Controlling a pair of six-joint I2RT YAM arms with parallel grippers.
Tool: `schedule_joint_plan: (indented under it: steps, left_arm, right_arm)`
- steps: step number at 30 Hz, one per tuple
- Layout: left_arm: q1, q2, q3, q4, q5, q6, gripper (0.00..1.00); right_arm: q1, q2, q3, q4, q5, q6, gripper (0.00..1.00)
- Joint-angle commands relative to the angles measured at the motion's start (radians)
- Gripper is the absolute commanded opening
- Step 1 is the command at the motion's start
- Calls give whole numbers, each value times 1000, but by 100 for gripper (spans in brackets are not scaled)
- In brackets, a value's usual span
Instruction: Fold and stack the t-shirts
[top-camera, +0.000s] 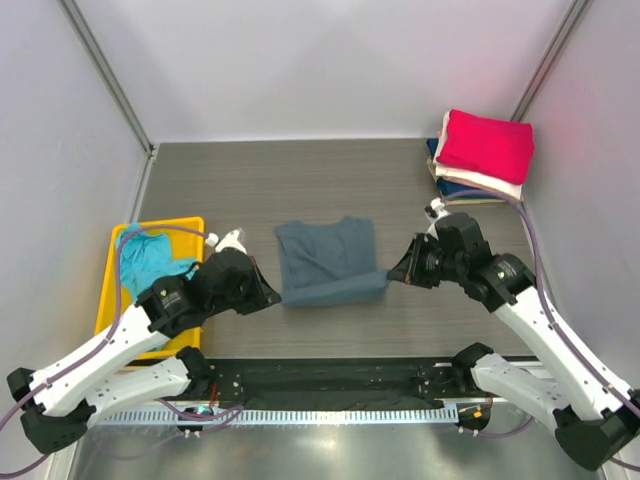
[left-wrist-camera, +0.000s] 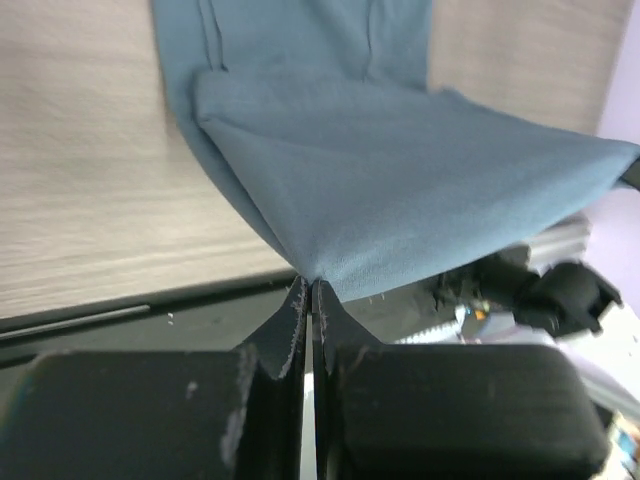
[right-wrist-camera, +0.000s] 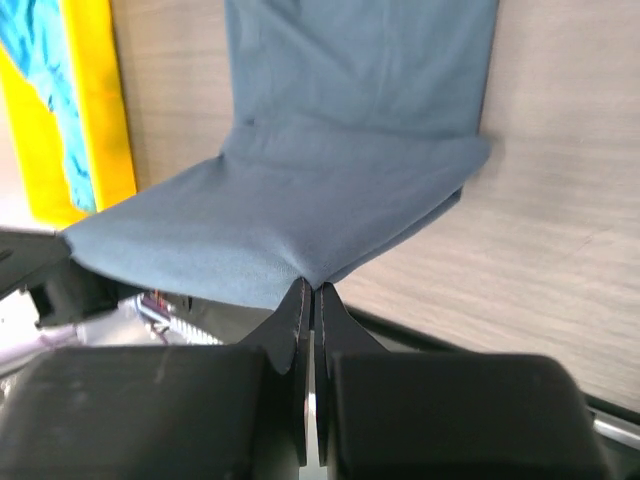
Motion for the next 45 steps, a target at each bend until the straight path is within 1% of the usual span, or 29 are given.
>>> schedule_joint_plan:
  steps: [1, 4, 5, 7, 10, 16, 19, 20, 21, 23, 25, 26, 27, 28, 29, 30, 31, 32, 33, 34, 35, 36, 37, 38, 39, 40, 42, 44, 45]
  left_arm:
    - [-2, 79, 139, -119, -169, 42, 0]
    - [30, 159, 203, -135, -209, 99, 0]
    - [67, 176, 232, -126, -202, 135, 0]
    - [117, 224, 251, -88, -147, 174, 0]
    - [272, 294, 276, -35, -39, 238, 0]
    - [441, 463, 372, 41, 90, 350, 0]
    - [515, 593, 440, 80, 137, 387, 0]
    - [533, 636, 460, 88, 186, 396, 0]
    - [553, 714, 486, 95, 208, 403, 0]
    - [610, 818, 573, 109, 269, 424, 0]
    - [659, 987, 692, 115, 312, 430, 1]
    - [673, 1047, 741, 108, 338, 435, 4]
    - [684, 1123, 797, 91, 382, 444, 22]
    - [699, 1258, 875, 44, 412, 453, 34]
    - [705, 1341, 1039, -10, 441, 459, 42]
    - [705, 1403, 1140, -91, 475, 485, 50]
    - [704, 1487, 1214, -115, 483, 496, 53]
    - [702, 1506, 1318, -132, 484, 501, 57]
    - [701, 1515, 1345, -147, 489, 504, 62]
    - [701, 1511, 1355, -159, 489, 504, 63]
    - [701, 1470, 1343, -153, 487, 504, 64]
    - [699, 1434, 1277, -138, 486, 501, 64]
    - [699, 1399, 1224, -97, 481, 496, 65]
    - [699, 1324, 1177, -81, 475, 495, 65]
    - [699, 1290, 1082, -74, 470, 493, 65]
    - [699, 1257, 1035, -58, 466, 495, 65]
    - [699, 1140, 931, -41, 454, 495, 65]
    - [698, 1050, 770, -1, 438, 498, 65]
    - [698, 963, 718, 21, 432, 501, 65]
  right_arm:
    - [2, 100, 136, -11, 101, -47, 1]
    - [-9, 207, 194, -3, 135, -79, 1]
    - [-22, 233, 228, 1, 135, -98, 1]
    - [-42, 299, 266, 26, 117, -112, 1]
    - [-90, 386, 306, 67, 71, -138, 1]
    - [-157, 583, 397, 124, 7, -185, 1]
    - [-176, 667, 449, 142, -13, -197, 1]
    - [-179, 727, 466, 147, -18, -202, 1]
    - [-182, 756, 484, 148, -18, -205, 1]
    - [-200, 857, 552, 155, -23, -219, 1]
    - [-228, 940, 645, 158, -35, -224, 1]
    - [-237, 984, 685, 159, -47, -227, 7]
    - [-246, 1088, 731, 156, -78, -230, 40]
    - [-254, 1142, 783, 135, -98, -234, 56]
    - [-268, 1202, 913, 104, -101, -237, 64]
    - [-272, 1288, 984, 69, -81, -242, 70]
    - [-276, 1319, 1047, 11, -66, -244, 72]
    - [-280, 1331, 1117, -2, -47, -245, 73]
    - [-280, 1333, 1121, -5, -29, -237, 78]
    - [-279, 1301, 1106, 21, -24, -234, 79]
    - [-279, 1278, 1025, 48, -33, -231, 81]
    - [-279, 1243, 964, 85, -44, -224, 82]
    - [-279, 1214, 898, 172, -75, -219, 87]
    - [-280, 1166, 782, 206, -85, -214, 90]
    - [-280, 1152, 733, 233, -98, -213, 92]
    - [-280, 1143, 652, 284, -118, -216, 92]
    - [-280, 1135, 591, 323, -182, -219, 92]
    - [-280, 1137, 511, 374, -225, -221, 92]
    - [-280, 1141, 489, 388, -228, -222, 92]
